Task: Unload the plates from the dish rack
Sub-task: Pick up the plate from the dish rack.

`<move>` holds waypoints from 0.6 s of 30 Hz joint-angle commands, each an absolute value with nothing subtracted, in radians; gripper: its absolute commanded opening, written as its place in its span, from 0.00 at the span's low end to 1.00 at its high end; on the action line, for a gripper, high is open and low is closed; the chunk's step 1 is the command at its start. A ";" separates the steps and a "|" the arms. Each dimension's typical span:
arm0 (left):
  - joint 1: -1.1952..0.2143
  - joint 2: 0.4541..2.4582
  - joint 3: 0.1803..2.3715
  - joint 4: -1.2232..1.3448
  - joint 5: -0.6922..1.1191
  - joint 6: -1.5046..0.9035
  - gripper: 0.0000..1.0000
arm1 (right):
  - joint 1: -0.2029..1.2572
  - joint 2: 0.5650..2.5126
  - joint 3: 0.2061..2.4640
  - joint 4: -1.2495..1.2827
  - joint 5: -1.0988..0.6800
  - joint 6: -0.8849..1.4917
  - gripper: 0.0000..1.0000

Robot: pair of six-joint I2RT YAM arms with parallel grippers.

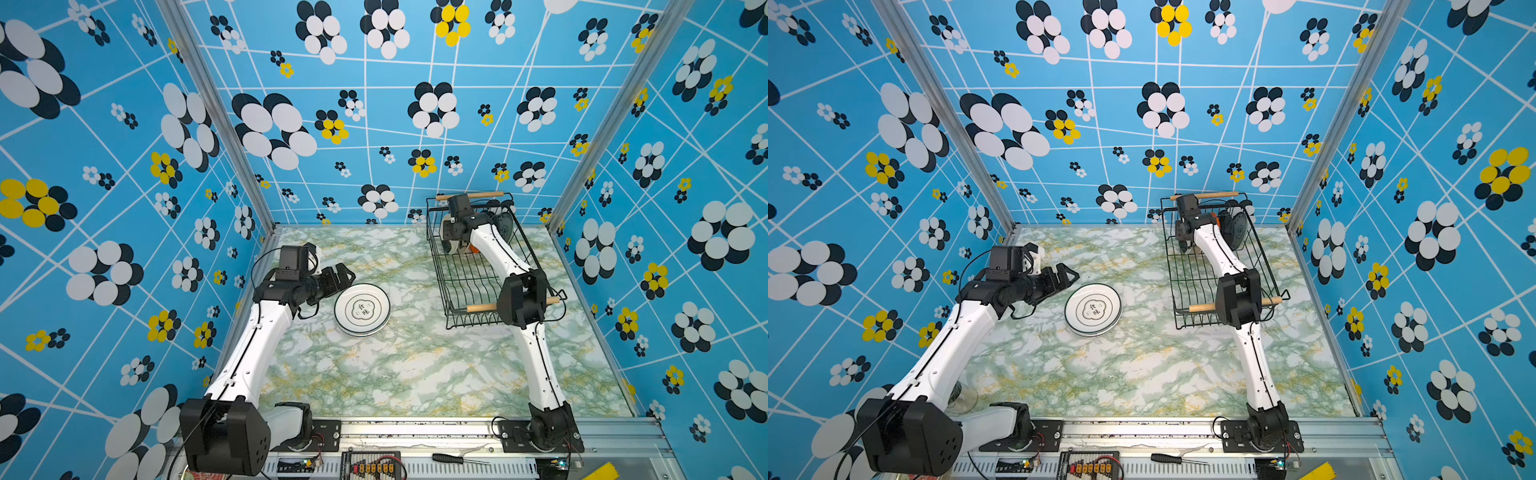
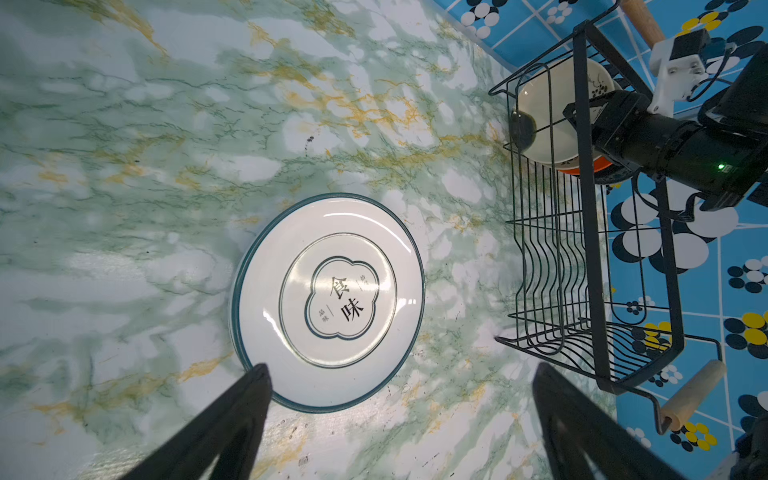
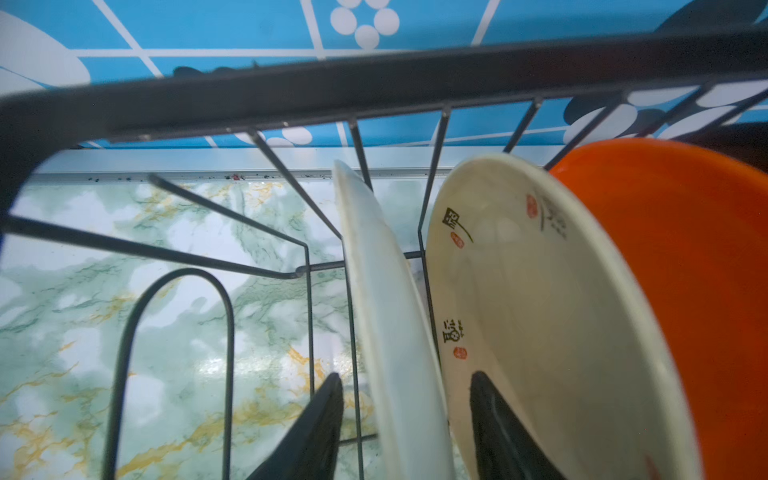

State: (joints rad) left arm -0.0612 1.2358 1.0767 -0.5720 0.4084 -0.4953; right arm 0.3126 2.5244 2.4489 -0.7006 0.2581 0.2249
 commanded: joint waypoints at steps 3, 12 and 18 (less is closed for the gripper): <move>-0.069 1.259 1.088 -0.563 0.396 -0.473 0.99 | 0.309 2.548 2.486 -0.721 0.287 0.229 0.44; -0.071 1.258 1.080 -0.565 0.348 -0.501 0.99 | 0.308 2.563 2.505 -0.728 0.279 0.230 0.37; -0.071 1.267 1.080 -0.558 0.348 -0.499 0.99 | 0.309 2.576 2.526 -0.743 0.281 0.234 0.31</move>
